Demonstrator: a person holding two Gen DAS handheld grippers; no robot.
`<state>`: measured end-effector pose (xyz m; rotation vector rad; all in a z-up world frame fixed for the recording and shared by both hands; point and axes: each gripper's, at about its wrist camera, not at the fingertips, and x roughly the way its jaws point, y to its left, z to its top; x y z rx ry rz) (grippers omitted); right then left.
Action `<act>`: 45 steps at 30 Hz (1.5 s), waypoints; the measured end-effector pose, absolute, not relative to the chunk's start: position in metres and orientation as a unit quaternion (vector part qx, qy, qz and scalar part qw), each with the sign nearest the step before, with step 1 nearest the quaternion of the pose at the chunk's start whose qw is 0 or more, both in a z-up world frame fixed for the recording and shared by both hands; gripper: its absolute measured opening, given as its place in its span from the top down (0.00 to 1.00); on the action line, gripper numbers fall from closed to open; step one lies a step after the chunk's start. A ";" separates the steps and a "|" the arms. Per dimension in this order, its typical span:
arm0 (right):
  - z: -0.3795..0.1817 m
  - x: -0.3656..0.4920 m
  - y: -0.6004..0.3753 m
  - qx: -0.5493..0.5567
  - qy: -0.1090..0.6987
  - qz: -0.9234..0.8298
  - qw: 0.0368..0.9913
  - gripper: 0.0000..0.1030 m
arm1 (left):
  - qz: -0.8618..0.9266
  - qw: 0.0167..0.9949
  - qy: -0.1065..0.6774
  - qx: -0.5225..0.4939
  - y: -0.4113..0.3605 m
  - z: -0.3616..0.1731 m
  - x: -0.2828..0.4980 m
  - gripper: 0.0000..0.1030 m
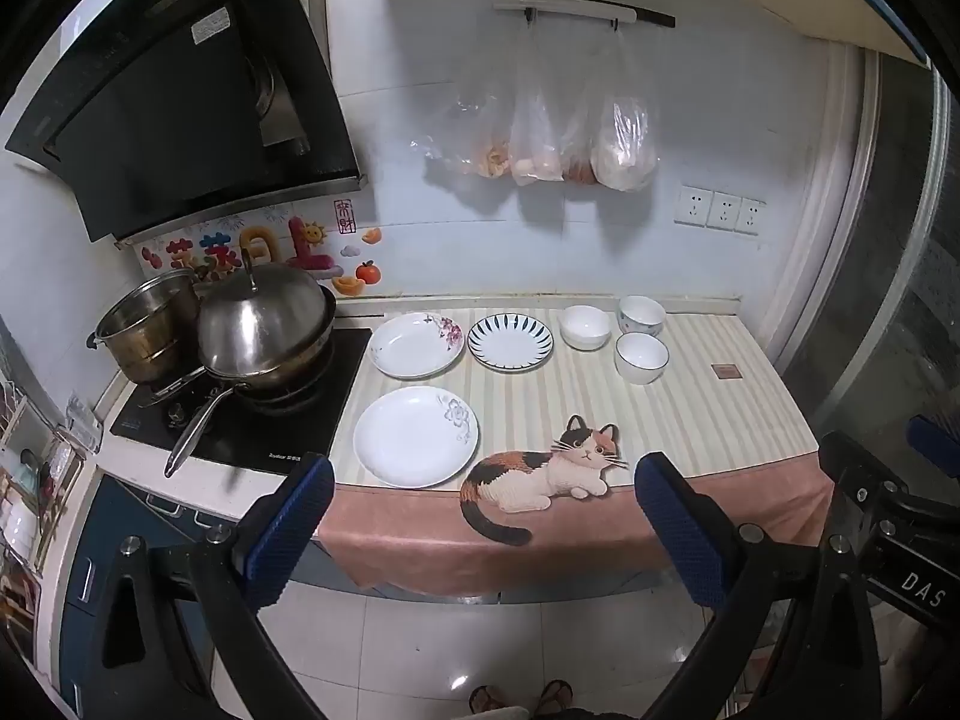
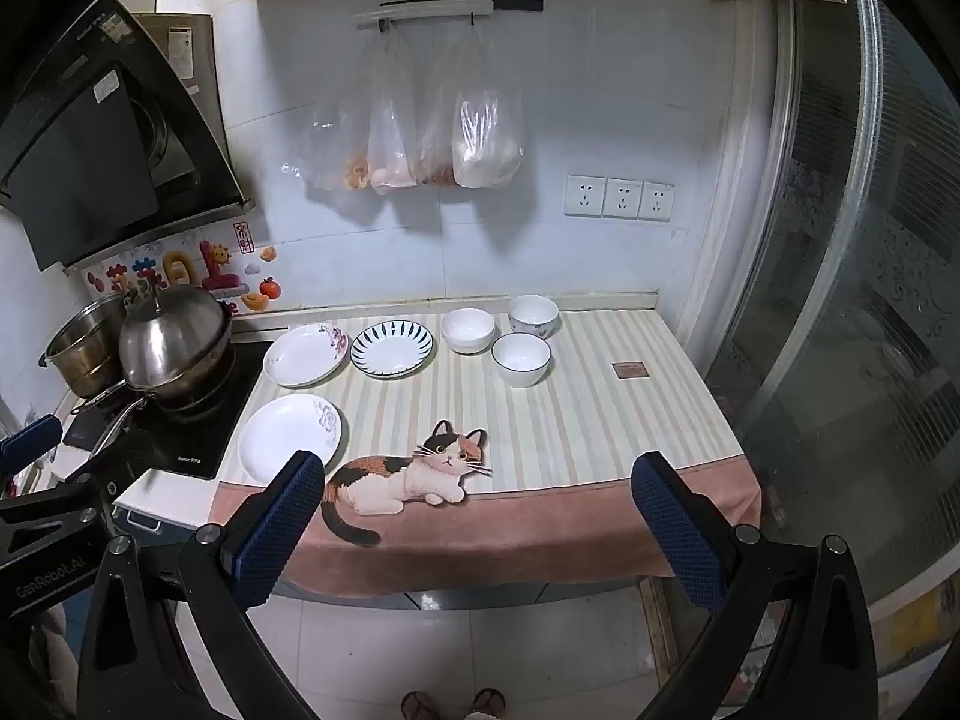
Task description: Organize plates and bowls
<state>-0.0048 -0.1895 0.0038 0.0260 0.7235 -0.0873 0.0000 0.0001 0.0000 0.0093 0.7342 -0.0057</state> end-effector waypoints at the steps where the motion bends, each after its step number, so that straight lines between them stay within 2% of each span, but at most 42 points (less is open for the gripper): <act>1: 0.004 -0.005 -0.189 0.014 0.355 -0.042 0.934 0.00 | -0.002 0.933 0.359 0.006 0.000 0.000 0.000 0.00; 45: 0.015 0.001 -0.203 0.022 0.349 -0.042 0.936 0.00 | -0.006 0.936 0.352 0.010 -0.009 0.008 0.003 0.00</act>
